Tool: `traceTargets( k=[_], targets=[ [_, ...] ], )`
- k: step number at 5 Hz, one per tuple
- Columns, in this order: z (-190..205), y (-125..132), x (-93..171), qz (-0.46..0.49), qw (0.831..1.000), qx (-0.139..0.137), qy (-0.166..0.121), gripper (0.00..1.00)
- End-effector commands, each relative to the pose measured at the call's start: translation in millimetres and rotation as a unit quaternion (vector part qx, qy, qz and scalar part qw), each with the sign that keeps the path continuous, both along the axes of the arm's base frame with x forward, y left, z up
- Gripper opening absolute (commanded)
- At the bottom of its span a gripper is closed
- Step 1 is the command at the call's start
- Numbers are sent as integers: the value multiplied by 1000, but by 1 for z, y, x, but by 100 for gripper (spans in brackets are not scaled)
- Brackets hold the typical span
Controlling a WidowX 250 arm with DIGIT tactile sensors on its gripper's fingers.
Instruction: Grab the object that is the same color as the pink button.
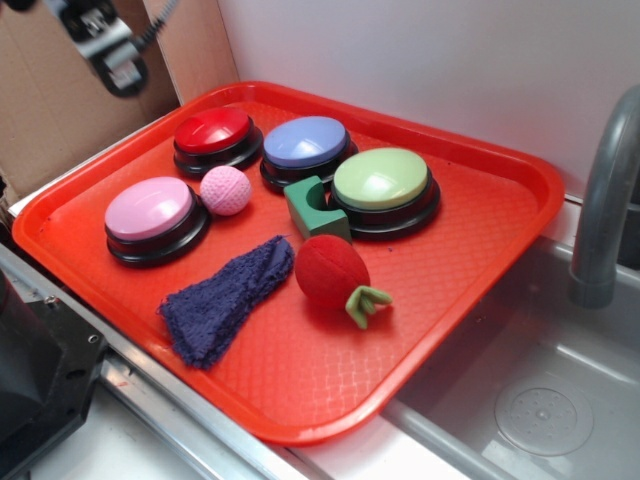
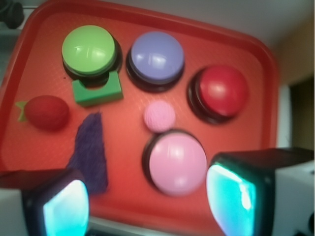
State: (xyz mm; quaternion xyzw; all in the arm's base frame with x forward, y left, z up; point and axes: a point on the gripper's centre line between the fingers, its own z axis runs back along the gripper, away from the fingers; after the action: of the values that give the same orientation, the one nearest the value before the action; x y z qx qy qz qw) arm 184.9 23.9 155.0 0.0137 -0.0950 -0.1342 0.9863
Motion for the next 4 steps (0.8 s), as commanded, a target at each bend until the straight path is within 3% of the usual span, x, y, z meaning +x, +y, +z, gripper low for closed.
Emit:
traceTargets(
  k=[1,3,4],
  targets=[
    [-49,7,35,-59,998,15,-5,100],
    [-92,7,47,-81,996,41,-7,100],
    [-102,8,47,-93,995,33,-4,100]
  ],
)
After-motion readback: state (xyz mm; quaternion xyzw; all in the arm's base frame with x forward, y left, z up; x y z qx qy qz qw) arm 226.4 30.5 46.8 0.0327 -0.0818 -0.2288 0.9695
